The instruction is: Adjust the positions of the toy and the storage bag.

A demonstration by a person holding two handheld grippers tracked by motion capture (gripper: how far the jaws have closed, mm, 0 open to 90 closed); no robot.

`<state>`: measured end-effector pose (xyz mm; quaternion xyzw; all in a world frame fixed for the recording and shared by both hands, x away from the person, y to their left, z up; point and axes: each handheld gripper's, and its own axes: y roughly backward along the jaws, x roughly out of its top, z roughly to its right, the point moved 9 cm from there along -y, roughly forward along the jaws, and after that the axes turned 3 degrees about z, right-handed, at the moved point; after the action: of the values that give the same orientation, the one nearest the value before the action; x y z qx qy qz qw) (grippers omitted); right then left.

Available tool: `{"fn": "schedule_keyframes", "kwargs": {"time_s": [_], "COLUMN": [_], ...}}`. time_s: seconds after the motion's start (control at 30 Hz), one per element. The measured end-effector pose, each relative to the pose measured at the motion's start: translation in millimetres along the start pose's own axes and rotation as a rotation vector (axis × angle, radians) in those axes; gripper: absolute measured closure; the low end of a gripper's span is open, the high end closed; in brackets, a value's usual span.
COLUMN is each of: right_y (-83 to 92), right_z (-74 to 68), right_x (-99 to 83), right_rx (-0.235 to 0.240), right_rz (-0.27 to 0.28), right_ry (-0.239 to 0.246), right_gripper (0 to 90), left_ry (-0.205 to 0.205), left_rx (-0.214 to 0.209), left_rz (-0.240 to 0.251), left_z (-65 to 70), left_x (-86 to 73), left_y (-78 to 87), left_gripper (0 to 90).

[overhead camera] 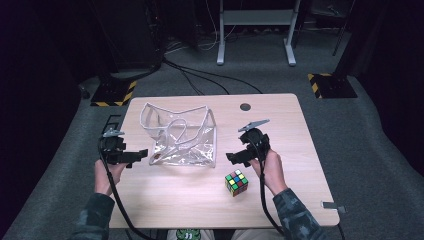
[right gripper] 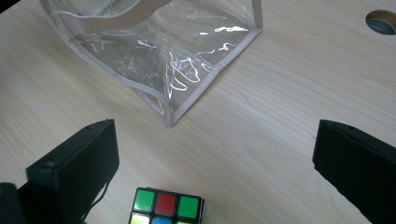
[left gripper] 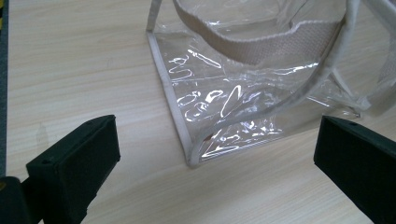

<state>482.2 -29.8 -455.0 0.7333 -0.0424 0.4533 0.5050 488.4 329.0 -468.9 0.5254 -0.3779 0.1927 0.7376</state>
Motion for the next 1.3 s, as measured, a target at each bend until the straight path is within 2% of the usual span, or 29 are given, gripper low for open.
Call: {"fn": "schedule_keyframes", "kwargs": {"time_s": [0.1,0.3,0.47,0.67,0.77,0.9,1.03,1.17,1.23,1.3], "right_y": [-0.4,-3.2,-9.9,-14.8,-18.9,-23.2,-28.0,-32.8,-33.8,-37.9], "right_z": [-1.4,-4.2,-9.7,-16.0,-20.1,-26.4,-34.4,-41.4,-43.1,-45.7], "right_x": [5.0,27.6,41.7,55.4,65.0,75.0,84.4,93.2,94.7,99.7], "right_rx": [0.01,0.029,0.063,0.072,0.072,0.075,0.093,0.105,0.106,0.105], "right_rz": [0.003,0.018,0.011,0.021,0.023,0.029,0.03,0.04,0.037,0.039], "right_ry": [0.002,-0.002,0.008,0.016,0.019,0.02,0.03,0.064,0.064,0.071], "right_gripper": [0.1,1.5,3.8,4.6,5.3,6.0,7.3,8.0,8.1,7.9], "left_ry": [0.004,0.015,0.018,0.028,0.048,0.054,0.091,0.092,0.094,0.095], "left_rx": [-0.004,-0.003,-0.004,0.001,-0.007,-0.012,-0.041,-0.036,-0.034,-0.031], "left_rz": [0.006,0.008,0.011,0.017,0.031,0.039,0.047,0.042,0.043,0.023], "left_z": [0.0,-3.7,-5.0,-7.6,-8.7,-8.3,-6.1,-4.8,-4.1,-2.4], "left_x": [4.9,22.0,33.3,43.1,52.8,61.0,73.0,79.7,80.9,82.0], "left_y": [0.6,3.1,2.1,-1.8,-3.4,-5.1,-9.8,-15.3,-17.8,-23.6], "left_gripper": [0.2,0.2,0.2,0.2,0.2,0.2,0.2,0.3,0.3,0.3]}}
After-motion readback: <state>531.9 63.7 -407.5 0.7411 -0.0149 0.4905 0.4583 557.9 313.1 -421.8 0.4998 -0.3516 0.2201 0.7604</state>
